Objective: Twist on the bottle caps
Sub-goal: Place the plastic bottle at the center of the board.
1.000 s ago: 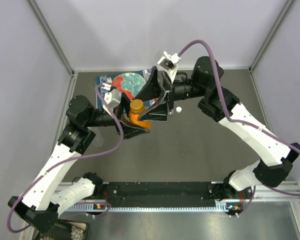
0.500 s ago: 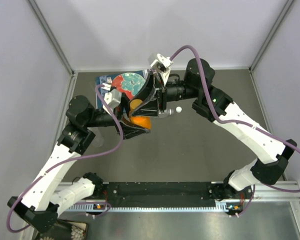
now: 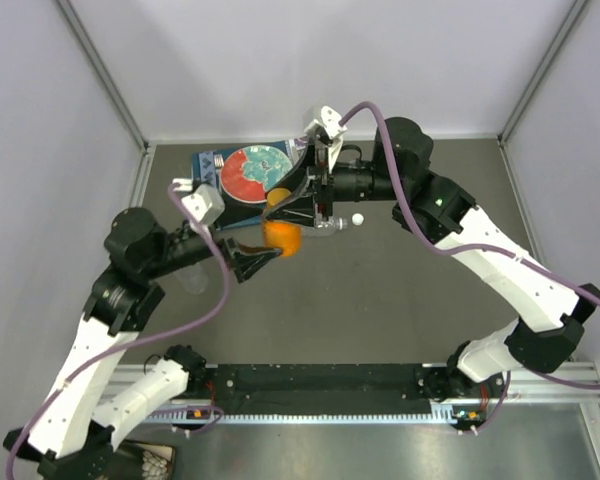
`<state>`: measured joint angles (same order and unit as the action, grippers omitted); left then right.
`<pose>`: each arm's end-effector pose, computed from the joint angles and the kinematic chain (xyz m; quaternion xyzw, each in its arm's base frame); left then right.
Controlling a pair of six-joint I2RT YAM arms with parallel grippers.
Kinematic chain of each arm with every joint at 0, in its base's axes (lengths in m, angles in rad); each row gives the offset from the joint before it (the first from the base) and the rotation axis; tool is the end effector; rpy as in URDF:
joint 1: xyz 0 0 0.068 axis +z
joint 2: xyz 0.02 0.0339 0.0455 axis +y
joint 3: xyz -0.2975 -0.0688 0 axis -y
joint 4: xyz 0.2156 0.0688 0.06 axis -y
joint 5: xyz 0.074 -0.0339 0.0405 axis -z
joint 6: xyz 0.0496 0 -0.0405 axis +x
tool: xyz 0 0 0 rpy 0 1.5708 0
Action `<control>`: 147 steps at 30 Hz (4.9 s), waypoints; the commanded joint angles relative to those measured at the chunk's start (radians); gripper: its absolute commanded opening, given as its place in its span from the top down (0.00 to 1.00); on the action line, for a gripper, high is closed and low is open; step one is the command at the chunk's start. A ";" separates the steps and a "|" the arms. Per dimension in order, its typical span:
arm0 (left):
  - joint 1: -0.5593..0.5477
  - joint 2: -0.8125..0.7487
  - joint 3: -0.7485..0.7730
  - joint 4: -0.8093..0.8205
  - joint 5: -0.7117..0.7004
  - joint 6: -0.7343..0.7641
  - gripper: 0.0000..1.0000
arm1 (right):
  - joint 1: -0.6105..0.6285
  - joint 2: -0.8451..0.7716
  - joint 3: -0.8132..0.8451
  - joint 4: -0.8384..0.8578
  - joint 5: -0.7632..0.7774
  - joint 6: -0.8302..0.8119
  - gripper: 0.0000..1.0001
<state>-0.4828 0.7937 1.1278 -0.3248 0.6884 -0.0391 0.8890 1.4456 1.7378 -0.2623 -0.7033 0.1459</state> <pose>0.0808 -0.0779 0.4540 0.3796 0.5935 -0.4020 0.5848 0.1539 0.2406 0.5316 -0.4677 0.5195 0.5417 0.4668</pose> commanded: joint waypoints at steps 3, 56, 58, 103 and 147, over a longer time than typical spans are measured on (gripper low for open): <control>0.035 -0.169 0.006 -0.204 -0.138 0.174 0.02 | -0.050 -0.031 0.013 -0.069 0.044 -0.039 0.90; 0.210 -0.175 0.208 -0.229 -0.421 -0.065 0.02 | 0.126 0.932 -0.024 0.969 0.596 -0.154 0.93; 0.211 -0.174 0.211 -0.229 -0.420 -0.068 0.02 | 0.128 0.924 -0.038 0.977 0.593 -0.154 0.90; 0.240 -0.175 0.239 -0.243 -0.394 -0.065 0.02 | 0.097 0.619 -0.006 0.507 0.473 -0.043 0.01; -0.203 1.515 1.357 -0.576 -0.544 0.300 0.13 | -0.611 -0.545 -0.520 -0.244 0.826 0.290 0.41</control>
<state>-0.6682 2.1700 2.3230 -0.8593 0.2127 0.2085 0.2852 0.9333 1.2156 -0.5148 0.0692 0.4732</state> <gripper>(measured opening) 0.895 0.585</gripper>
